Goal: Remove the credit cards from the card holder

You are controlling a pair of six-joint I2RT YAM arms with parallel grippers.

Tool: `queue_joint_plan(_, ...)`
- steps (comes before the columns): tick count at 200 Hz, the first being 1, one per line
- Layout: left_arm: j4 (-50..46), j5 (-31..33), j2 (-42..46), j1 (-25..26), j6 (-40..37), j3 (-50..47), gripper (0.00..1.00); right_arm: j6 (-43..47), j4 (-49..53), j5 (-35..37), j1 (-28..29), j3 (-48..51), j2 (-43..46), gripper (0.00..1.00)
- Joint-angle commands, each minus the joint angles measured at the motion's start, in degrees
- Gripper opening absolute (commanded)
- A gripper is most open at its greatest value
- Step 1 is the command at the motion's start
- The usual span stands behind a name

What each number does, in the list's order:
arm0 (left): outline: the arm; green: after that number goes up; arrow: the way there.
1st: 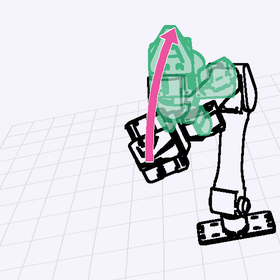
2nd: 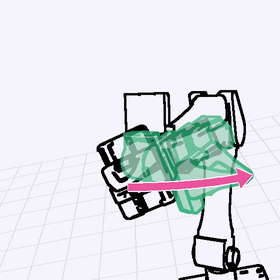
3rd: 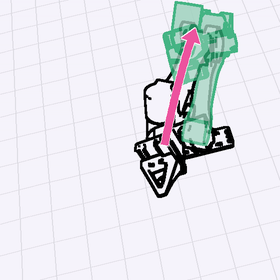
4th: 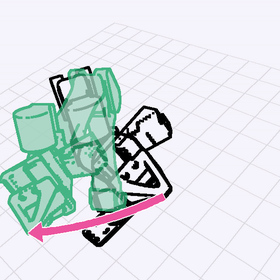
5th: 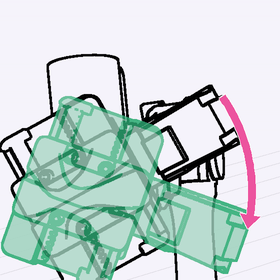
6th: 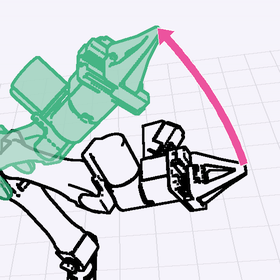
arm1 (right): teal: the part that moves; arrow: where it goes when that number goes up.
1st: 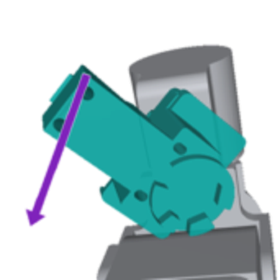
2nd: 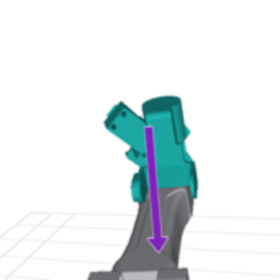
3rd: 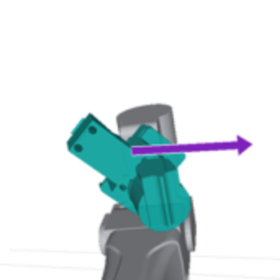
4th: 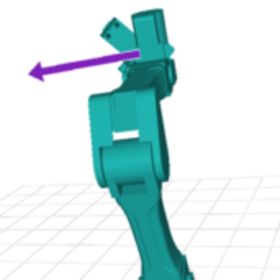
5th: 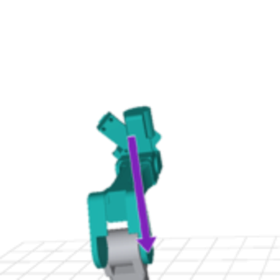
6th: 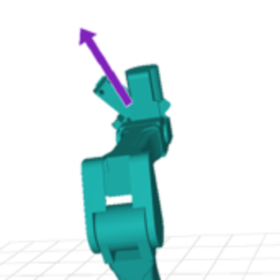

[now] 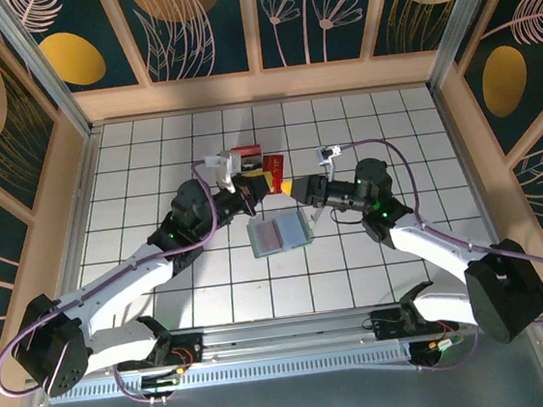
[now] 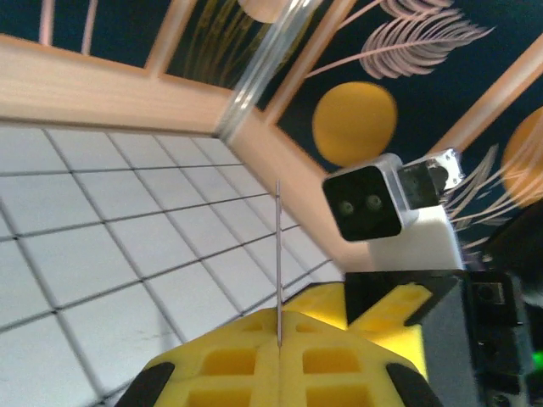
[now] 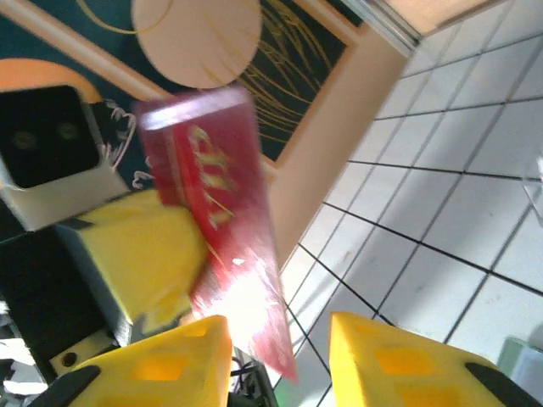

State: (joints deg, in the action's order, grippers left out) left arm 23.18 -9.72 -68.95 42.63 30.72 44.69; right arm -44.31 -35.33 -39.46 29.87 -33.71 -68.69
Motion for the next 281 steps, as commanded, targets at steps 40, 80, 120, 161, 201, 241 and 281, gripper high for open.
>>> queue_joint_plan(40,-23.7,6.8,-6.4,-3.9,-27.0,15.6,0.00,10.2,19.6,16.7,-0.1,-3.2,6.7,0.54)
queue_joint_plan(80,-30.7,2.1,-16.0,-9.9,-36.7,24.5,0.00,11.3,26.4,24.3,-0.1,-4.5,8.5,0.60)
queue_joint_plan(120,-35.6,-0.7,-23.7,-14.2,-44.3,33.2,0.00,11.4,29.1,29.7,-0.2,-4.3,10.7,0.70)
queue_joint_plan(161,-40.1,-4.5,-31.5,-18.1,-50.7,40.6,0.00,11.6,32.3,35.2,-0.2,-5.3,13.0,0.99)
queue_joint_plan(201,-46.3,-7.5,-38.7,-19.9,-58.0,47.7,0.00,11.7,36.3,40.1,-0.2,-7.0,14.7,0.99)
queue_joint_plan(241,-51.3,-5.5,-43.7,-20.4,-65.6,52.8,0.00,10.6,38.9,45.1,-0.5,-7.9,15.6,0.99)
queue_joint_plan(281,-54.2,-5.7,-47.8,-20.9,-68.3,56.7,0.00,9.5,40.2,46.3,-1.1,-9.1,15.0,0.99)
